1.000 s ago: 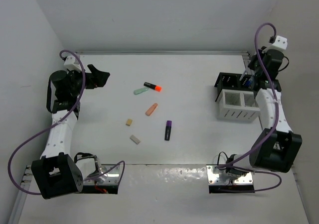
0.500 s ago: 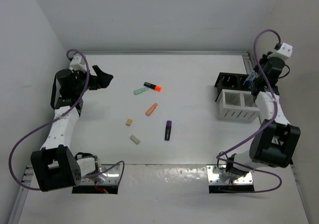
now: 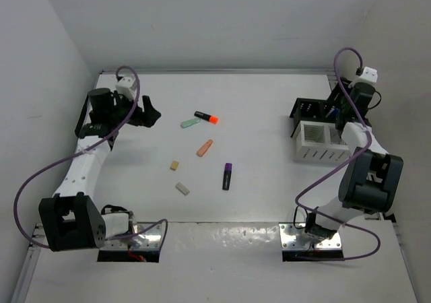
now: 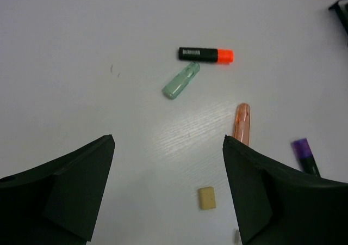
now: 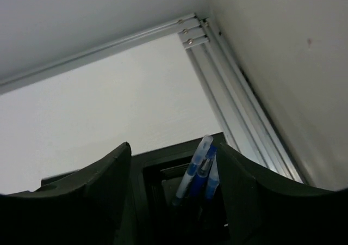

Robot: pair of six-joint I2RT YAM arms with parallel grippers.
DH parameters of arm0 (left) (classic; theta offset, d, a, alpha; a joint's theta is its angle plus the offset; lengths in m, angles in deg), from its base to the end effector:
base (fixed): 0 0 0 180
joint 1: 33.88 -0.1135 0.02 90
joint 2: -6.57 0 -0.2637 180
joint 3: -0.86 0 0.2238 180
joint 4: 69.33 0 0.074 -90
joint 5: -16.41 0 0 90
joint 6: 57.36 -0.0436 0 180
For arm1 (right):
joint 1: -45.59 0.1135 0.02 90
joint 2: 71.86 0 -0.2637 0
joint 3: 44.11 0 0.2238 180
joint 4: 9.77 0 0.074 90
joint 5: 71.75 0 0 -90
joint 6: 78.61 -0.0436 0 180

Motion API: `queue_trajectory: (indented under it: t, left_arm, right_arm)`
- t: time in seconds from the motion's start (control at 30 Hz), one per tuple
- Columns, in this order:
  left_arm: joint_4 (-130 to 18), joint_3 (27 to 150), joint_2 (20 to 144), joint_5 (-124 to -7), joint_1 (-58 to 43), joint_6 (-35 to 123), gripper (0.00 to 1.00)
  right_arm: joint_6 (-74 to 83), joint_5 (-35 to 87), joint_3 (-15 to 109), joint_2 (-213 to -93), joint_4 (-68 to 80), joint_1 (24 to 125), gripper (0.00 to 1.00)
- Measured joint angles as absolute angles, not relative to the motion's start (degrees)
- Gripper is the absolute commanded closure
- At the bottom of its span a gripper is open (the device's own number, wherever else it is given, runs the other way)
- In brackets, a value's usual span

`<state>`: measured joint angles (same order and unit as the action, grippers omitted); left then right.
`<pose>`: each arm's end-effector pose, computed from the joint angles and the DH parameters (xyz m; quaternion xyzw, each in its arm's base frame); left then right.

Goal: Sort the stationery into containers
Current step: Place the stationery into the container, then grab a piece of stationery with the left arm

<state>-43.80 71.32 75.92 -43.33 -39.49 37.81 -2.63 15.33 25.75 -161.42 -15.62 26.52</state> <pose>0.2534 0.0028 0.3184 0.0645 0.8212 -0.2174 0.5236 0.3233 -0.1141 0.2736 0.2392 0.7499 -0.0472 0.6150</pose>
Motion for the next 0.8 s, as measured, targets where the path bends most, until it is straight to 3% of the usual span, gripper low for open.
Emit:
queue_trajectory:
  t: [0.23, 0.43, 0.8]
  left_arm:
    - [-21.6, 79.0, 83.5, -36.2, -36.9, 5.8, 0.14]
    - [-5.7, 75.7, 86.5, -35.0, -31.5, -19.9, 0.16]
    - [-9.6, 62.8, 84.2, -36.0, -13.7, -34.7, 0.21]
  right_arm:
    - [-3.7, 31.7, 29.9, -160.1, -1.0, 25.4, 0.43]
    - [-3.8, 48.5, 31.8, -154.4, 14.1, 28.5, 0.42]
    - [-2.6, 58.0, 21.0, -145.6, 31.3, 37.8, 0.41]
